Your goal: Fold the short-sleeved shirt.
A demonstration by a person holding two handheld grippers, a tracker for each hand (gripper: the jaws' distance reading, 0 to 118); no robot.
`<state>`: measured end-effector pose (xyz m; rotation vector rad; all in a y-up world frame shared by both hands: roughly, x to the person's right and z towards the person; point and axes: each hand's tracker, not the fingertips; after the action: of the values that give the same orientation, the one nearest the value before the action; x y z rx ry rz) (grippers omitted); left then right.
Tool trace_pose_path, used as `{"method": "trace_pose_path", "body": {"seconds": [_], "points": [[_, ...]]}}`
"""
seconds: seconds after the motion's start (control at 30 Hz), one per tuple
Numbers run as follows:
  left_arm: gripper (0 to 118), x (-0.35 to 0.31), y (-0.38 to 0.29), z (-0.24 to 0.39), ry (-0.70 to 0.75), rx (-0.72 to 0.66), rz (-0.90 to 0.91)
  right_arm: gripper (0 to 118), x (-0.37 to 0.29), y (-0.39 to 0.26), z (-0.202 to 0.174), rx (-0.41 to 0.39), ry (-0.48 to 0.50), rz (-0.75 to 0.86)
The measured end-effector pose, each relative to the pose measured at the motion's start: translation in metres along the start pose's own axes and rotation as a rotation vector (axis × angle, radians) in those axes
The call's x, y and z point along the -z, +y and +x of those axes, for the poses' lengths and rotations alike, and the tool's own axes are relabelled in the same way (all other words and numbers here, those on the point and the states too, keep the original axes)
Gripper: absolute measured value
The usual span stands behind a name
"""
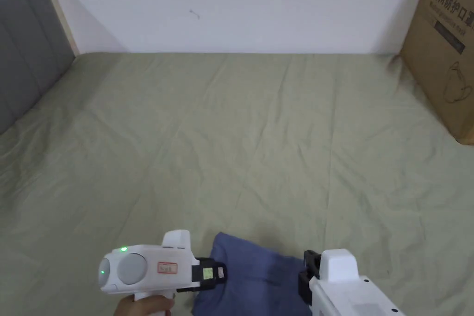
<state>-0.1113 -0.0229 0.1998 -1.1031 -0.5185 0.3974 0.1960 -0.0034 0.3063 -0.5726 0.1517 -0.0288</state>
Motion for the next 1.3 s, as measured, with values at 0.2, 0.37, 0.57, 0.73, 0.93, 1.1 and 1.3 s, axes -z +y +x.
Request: {"method": "trace_pose_path", "body": {"seconds": [0.2, 0.37, 0.57, 0.73, 0.93, 1.1, 1.3], "points": [[14, -0.067, 0.048, -0.068, 0.195, 0.039, 0.054, 0, -0.006, 0.034, -0.006, -0.053, -0.014, 0.065], [14, -0.126, 0.087, -0.151, 0.366, 0.011, 0.098, 0, 0.004, 0.049, -0.017, -0.065, -0.016, 0.075], [14, -0.183, 0.120, -0.238, 0.564, -0.038, 0.105, 0, 0.028, 0.061, -0.035, -0.078, -0.004, 0.074], [13, -0.201, 0.136, -0.289, 0.677, -0.061, 0.067, 0, 0.050, 0.066, -0.045, -0.102, 0.001, 0.052], [14, -0.184, 0.141, -0.314, 0.731, -0.069, 0.015, 0, 0.058, 0.069, -0.051, -0.112, -0.006, 0.025], [75, -0.182, 0.140, -0.302, 0.765, -0.041, 0.000, 0, 0.052, 0.074, -0.047, -0.092, -0.010, 0.015], [104, -0.212, 0.141, -0.254, 0.734, -0.058, 0.232, 0, 0.022, 0.096, -0.035, -0.061, -0.018, 0.094]]}}
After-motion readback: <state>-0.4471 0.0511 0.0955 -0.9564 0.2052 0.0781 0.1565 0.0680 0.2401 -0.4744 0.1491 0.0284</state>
